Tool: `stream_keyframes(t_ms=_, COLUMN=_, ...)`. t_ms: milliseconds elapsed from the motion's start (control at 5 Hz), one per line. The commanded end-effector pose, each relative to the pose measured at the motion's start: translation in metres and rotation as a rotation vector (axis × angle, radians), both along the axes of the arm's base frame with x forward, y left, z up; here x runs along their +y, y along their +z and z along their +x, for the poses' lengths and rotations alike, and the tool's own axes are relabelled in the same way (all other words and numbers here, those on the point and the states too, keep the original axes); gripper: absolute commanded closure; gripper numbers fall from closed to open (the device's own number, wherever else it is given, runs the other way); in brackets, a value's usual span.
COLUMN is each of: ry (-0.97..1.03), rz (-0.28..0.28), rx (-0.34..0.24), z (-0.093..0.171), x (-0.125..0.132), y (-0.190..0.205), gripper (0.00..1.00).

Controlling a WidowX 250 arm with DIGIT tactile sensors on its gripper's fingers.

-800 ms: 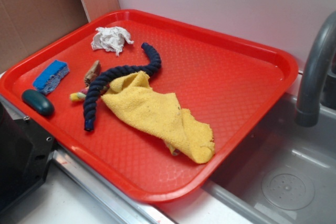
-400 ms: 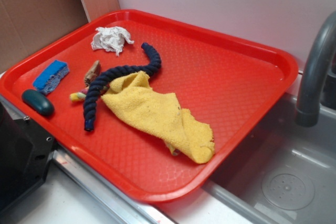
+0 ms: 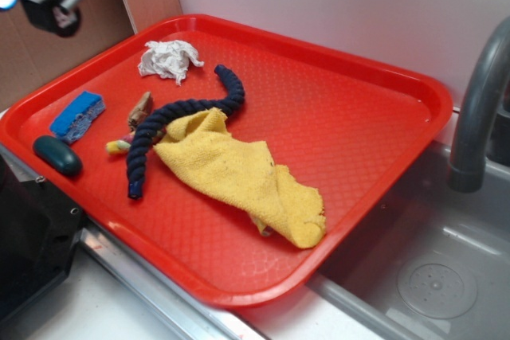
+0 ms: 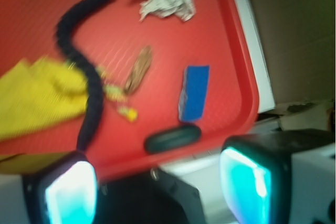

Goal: Grab the white paper.

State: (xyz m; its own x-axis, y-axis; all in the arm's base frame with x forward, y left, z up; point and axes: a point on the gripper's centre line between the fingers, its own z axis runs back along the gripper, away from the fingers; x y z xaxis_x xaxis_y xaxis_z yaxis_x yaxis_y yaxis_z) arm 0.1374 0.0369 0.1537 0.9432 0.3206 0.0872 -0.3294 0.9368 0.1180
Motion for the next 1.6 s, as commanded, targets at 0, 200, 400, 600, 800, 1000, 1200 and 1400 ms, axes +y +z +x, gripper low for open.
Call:
stream_keyframes(t_ms=0, ry=0.484, rz=-0.001, rx=-0.273, z=0.037, x=0.055, y=-0.022, gripper=0.0)
stream_keyframes(t_ms=200, ry=0.484, rz=-0.001, rx=-0.273, z=0.037, x=0.055, y=-0.022, gripper=0.0)
stream_keyframes(t_ms=400, ry=0.484, rz=-0.001, rx=-0.273, z=0.037, x=0.055, y=-0.022, gripper=0.0)
stream_keyframes(t_ms=600, ry=0.484, rz=-0.001, rx=-0.273, z=0.037, x=0.055, y=-0.022, gripper=0.0)
stream_keyframes(t_ms=800, ry=0.484, rz=-0.001, rx=-0.273, z=0.037, x=0.055, y=-0.022, gripper=0.0)
stream_keyframes(t_ms=1000, ry=0.446, rz=-0.063, rx=-0.307, z=0.049, x=0.057, y=-0.04, gripper=0.0)
stream_keyframes(t_ms=1200, ry=0.4, rz=-0.101, rx=-0.386, z=0.071, x=0.062, y=-0.055, gripper=0.0)
stream_keyframes(t_ms=1400, ry=0.412, rz=-0.051, rx=-0.37, z=0.11, x=0.07, y=-0.08, gripper=0.0)
